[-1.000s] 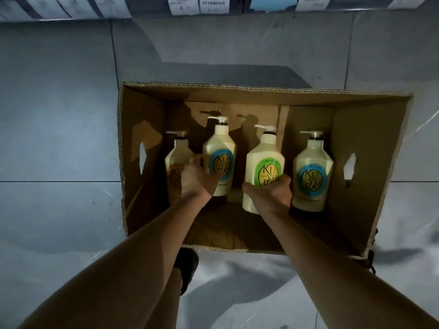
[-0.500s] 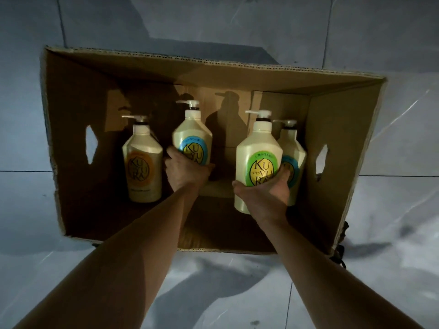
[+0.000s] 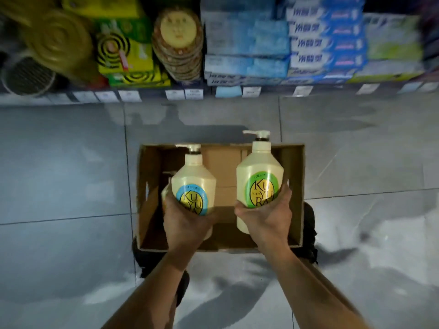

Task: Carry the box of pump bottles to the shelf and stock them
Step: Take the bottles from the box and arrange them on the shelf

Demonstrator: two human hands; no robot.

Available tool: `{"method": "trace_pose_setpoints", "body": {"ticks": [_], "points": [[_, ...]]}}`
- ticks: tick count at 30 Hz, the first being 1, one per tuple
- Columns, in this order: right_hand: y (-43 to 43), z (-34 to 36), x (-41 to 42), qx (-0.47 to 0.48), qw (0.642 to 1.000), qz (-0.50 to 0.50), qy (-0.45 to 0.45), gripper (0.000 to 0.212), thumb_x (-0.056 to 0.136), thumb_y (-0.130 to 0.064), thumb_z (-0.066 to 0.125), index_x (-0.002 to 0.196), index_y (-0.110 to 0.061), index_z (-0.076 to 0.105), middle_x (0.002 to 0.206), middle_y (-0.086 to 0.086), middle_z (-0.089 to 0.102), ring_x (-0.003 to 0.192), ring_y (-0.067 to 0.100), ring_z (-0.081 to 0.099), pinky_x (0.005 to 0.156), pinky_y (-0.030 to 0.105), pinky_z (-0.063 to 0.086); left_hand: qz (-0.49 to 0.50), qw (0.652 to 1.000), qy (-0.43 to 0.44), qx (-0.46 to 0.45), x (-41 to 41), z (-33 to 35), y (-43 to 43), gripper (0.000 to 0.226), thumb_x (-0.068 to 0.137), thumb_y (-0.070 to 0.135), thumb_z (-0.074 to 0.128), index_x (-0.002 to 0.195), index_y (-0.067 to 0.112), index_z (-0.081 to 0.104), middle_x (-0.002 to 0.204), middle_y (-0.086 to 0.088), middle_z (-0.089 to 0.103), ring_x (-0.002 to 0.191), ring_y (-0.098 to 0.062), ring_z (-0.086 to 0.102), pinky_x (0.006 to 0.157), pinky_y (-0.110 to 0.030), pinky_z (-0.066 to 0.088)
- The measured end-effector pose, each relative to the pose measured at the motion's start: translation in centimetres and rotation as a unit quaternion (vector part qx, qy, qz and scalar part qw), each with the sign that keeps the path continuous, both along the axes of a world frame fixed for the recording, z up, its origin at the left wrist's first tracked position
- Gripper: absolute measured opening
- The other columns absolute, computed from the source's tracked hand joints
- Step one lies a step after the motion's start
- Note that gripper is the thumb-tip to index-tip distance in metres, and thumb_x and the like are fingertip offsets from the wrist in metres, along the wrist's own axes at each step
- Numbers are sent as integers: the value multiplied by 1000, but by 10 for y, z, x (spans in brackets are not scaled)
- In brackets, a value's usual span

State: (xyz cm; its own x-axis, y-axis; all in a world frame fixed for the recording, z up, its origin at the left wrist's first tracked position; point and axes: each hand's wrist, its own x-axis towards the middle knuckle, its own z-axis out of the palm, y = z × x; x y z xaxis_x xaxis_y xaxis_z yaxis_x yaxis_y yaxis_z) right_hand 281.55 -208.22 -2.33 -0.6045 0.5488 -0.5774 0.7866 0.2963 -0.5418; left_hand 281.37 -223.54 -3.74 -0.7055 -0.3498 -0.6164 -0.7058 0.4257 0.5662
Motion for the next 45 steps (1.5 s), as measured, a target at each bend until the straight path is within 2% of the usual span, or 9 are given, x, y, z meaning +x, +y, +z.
{"method": "trace_pose_setpoints", "body": {"ticks": [5,11,15,20,24,29,36,41,45], "points": [[-35,161,-37,8,997,-4,79,90,54,-28,91,123,-28,33,94,-18,49,82,-1,53,61,16,46,-17,999,51,9,-43,159,-39,82,52,16,91,112,22,35,87,17,45,74,2,49,53,-10,35],[-73,333,-54,-1,985,-39,171,84,50,-28,90,115,-29,37,95,-17,54,84,-1,56,68,21,50,-11,990,140,6,-70,337,-80,76,50,14,91,103,19,37,83,14,51,69,6,50,48,-12,39],[-88,413,-49,-1,978,-26,206,79,47,-36,87,106,-32,35,100,-6,58,92,13,60,77,28,53,3,980,200,5,-63,428,-95,78,49,12,92,107,18,39,86,13,50,72,2,51,50,-8,38],[-93,500,-31,-27,964,34,263,84,52,-34,89,119,-20,40,102,-3,57,93,17,57,79,28,50,45,967,251,-21,-21,517,-109,78,51,14,92,107,17,38,85,12,50,75,-6,54,48,-7,35],[-95,560,-3,-49,937,109,328,85,57,-31,89,124,-18,38,99,-6,51,87,12,51,58,14,38,113,950,289,-39,27,572,-113,80,50,18,92,108,18,37,89,6,52,79,-12,54,54,-12,37],[-112,622,28,-84,905,171,381,85,58,-32,89,125,-19,38,102,-6,50,91,13,50,75,24,40,169,924,336,-74,78,627,-124,76,50,21,89,109,18,40,86,14,51,75,-4,53,53,-15,37],[-155,663,62,-101,869,231,425,81,56,-33,89,117,-24,37,103,-7,52,93,12,51,74,23,40,219,889,385,-113,123,678,-163,80,51,22,90,108,23,33,97,3,52,90,-17,52,67,-25,41],[-202,678,73,-110,854,251,442,79,56,-34,89,110,-31,31,103,-8,54,91,11,53,59,11,36,241,873,408,-116,138,699,-212,87,51,25,92,119,14,39,101,1,52,92,-18,52,71,-28,42],[-257,684,76,-99,851,256,448,79,56,-34,89,111,-26,34,102,-6,54,91,13,53,68,21,41,238,866,424,-118,144,708,-267,85,51,25,93,118,15,40,101,3,51,92,-16,50,74,-29,42]]}}
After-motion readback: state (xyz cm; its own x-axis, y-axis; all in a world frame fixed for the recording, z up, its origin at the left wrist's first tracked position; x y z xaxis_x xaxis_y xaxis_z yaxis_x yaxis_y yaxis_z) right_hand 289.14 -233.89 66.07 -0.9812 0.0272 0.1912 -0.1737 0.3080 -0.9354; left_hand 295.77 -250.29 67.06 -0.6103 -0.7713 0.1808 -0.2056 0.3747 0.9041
